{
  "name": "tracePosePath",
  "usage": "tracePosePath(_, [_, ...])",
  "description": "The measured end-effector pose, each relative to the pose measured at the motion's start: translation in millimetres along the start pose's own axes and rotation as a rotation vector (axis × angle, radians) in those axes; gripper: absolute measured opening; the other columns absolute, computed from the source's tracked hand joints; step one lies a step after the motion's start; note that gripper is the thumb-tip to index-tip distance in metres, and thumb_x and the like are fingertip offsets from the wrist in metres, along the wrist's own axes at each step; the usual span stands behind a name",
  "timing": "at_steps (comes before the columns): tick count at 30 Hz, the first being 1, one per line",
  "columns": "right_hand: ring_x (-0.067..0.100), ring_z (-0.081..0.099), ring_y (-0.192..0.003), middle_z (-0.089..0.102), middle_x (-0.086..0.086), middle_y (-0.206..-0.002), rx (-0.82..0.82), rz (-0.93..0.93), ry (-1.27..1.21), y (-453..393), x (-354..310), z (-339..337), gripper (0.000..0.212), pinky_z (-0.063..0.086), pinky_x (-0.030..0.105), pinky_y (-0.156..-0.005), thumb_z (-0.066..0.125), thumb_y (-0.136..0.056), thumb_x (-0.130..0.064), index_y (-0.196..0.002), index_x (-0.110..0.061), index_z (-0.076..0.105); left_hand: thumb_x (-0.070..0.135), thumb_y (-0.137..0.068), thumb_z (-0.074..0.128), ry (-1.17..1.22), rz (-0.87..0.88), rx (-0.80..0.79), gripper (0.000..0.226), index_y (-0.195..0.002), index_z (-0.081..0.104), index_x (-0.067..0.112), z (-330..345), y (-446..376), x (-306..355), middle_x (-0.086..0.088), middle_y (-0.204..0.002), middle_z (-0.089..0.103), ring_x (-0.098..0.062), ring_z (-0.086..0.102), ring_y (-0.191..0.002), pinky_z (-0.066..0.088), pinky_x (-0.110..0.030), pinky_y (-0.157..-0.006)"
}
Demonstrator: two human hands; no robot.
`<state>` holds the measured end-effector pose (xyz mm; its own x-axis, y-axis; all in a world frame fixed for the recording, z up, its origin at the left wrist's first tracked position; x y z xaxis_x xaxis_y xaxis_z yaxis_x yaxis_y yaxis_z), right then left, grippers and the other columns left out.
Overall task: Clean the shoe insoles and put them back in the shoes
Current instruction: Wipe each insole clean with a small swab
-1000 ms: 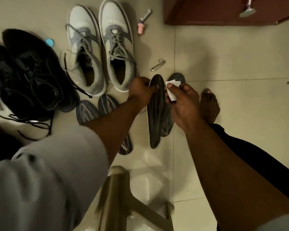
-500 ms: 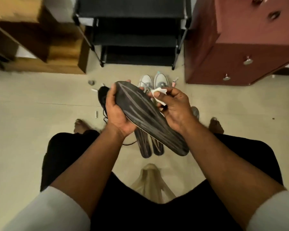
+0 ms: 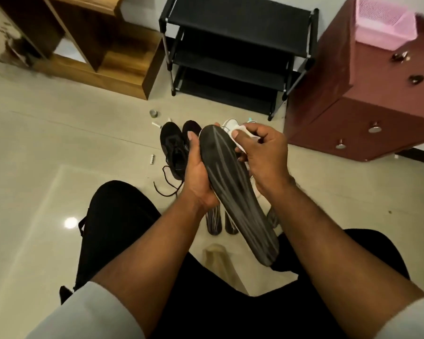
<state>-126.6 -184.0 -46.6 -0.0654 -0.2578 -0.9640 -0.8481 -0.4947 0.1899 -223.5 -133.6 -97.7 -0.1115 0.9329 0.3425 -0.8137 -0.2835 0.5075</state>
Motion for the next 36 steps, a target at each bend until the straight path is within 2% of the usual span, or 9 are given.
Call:
tracePosePath(3, [0.014,0.068,-0.079,0.072,-0.003,-0.085,-0.006,-0.097,0.05,-15,-16,4,0.011,0.057,0.03,-0.071,0.071,-0.083,-0.015,-0.094,-0.017,0.073,0.081,-0.085,0.024,-0.037,-0.012,0.045,0.088,-0.126,0.063,0.014,11,-16,13,-0.019,-0.119,0.068,-0.031,0.067,-0.108,0.052,-0.046,-0.096])
tracePosePath(8, [0.014,0.069,-0.081,0.073,-0.001,-0.085,0.047,0.007,0.003,-23,-26,12,0.017,0.058,0.035,-0.076,0.073,-0.081,-0.02,-0.095,-0.012,0.074,0.05,-0.095,0.04,-0.026,0.064,0.071,0.052,-0.097,0.079,0.017,31,-4,30,-0.013,-0.099,0.072,-0.026,0.069,-0.09,0.054,-0.039,-0.085])
tracePosePath(13, [0.012,0.069,-0.079,0.073,-0.004,-0.083,-0.013,-0.001,-0.01,-22,-22,9,0.015,0.058,0.035,-0.073,0.072,-0.082,-0.02,-0.096,-0.013,0.074,0.071,-0.09,0.038,-0.017,0.061,0.064,0.075,-0.116,0.071,0.008,24,-3,17,-0.02,-0.117,0.068,-0.033,0.066,-0.107,0.052,-0.045,-0.095])
tracePosePath(18, [0.009,0.066,-0.082,0.071,-0.006,-0.088,-0.012,-0.155,0.175,-11,-37,8,0.016,0.058,0.039,-0.075,0.071,-0.083,-0.019,-0.098,-0.015,0.073,0.079,-0.087,0.031,-0.007,0.019,0.058,0.082,-0.099,0.079,0.013,11,10,4,-0.017,-0.108,0.071,-0.029,0.069,-0.098,0.05,-0.046,-0.096])
tracePosePath(20, [0.009,0.066,-0.084,0.071,-0.003,-0.09,0.042,-0.252,0.204,-8,-54,5,0.017,0.057,0.035,-0.078,0.071,-0.084,-0.019,-0.099,-0.012,0.073,0.079,-0.086,0.031,-0.009,-0.003,0.046,0.084,-0.098,0.079,0.011,14,16,3,-0.016,-0.109,0.071,-0.029,0.067,-0.1,0.047,-0.047,-0.099])
tracePosePath(26, [0.006,0.057,-0.084,0.066,0.0,-0.093,-0.042,-0.598,0.587,-5,-90,14,0.017,0.038,0.001,-0.073,0.062,-0.088,-0.013,-0.101,-0.008,0.072,0.073,-0.092,0.028,-0.006,-0.052,-0.083,0.079,-0.101,0.078,0.011,44,15,13,-0.017,-0.106,0.073,-0.027,0.073,-0.09,0.06,-0.037,-0.075])
tracePosePath(29, [0.009,0.058,-0.084,0.065,0.003,-0.093,-0.082,-0.678,0.695,-6,-84,15,0.018,0.04,0.006,-0.074,0.06,-0.089,-0.011,-0.102,-0.008,0.072,0.072,-0.092,0.032,-0.025,-0.092,-0.065,0.076,-0.105,0.077,0.013,36,12,10,-0.017,-0.115,0.07,-0.028,0.07,-0.099,0.057,-0.04,-0.086])
tracePosePath(32, [0.014,0.062,-0.087,0.067,0.006,-0.094,-0.129,-0.717,0.719,-3,-78,19,0.019,0.05,0.021,-0.078,0.06,-0.089,-0.011,-0.103,-0.007,0.072,0.07,-0.091,0.038,-0.062,-0.092,-0.052,0.07,-0.107,0.077,0.014,30,11,11,-0.018,-0.123,0.066,-0.031,0.063,-0.11,0.044,-0.049,-0.103])
tracePosePath(36, [0.014,0.06,-0.091,0.067,0.006,-0.098,-0.305,-0.8,0.782,15,-77,30,0.022,0.048,0.024,-0.081,0.058,-0.089,-0.014,-0.106,-0.008,0.071,0.064,-0.093,0.039,-0.023,-0.075,-0.05,0.063,-0.094,0.08,0.016,29,18,15,-0.013,-0.103,0.073,-0.025,0.07,-0.093,0.05,-0.041,-0.093])
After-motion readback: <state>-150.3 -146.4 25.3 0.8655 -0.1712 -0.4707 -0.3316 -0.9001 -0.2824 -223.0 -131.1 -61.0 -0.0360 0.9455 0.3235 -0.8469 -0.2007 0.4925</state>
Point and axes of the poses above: each hand's wrist, its own y-axis away from the middle knuckle, its own z-axis out of the palm, x = y × z, the point moved 6 cm from there along -y, towards the middle knuckle
